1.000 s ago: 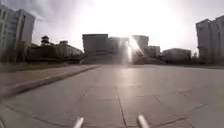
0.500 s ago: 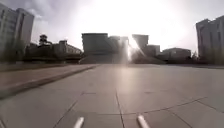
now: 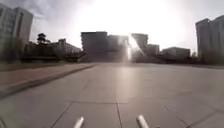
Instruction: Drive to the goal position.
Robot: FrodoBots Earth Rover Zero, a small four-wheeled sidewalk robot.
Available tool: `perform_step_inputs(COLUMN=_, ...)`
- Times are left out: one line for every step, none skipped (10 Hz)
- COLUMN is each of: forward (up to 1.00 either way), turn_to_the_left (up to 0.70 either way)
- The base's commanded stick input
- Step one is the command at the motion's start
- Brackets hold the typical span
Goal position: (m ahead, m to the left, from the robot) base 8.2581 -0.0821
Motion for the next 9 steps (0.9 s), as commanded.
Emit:
perform_step_inputs(forward=1.0, turn_to_the_left=0.21)
perform_step_inputs(forward=1.0, turn_to_the_left=0.09)
perform_step_inputs(forward=1.0, turn_to_the_left=0.0)
perform_step_inputs(forward=1.0, turn_to_the_left=0.0)
perform_step_inputs(forward=1.0, turn_to_the_left=0.0)
perform_step_inputs(forward=1.0, turn_to_the_left=0.0)
perform_step_inputs(forward=1.0, turn_to_the_left=0.0)
perform_step_inputs(forward=1.0, turn_to_the_left=0.0)
perform_step_inputs(forward=1.0, turn_to_the_left=0.0)
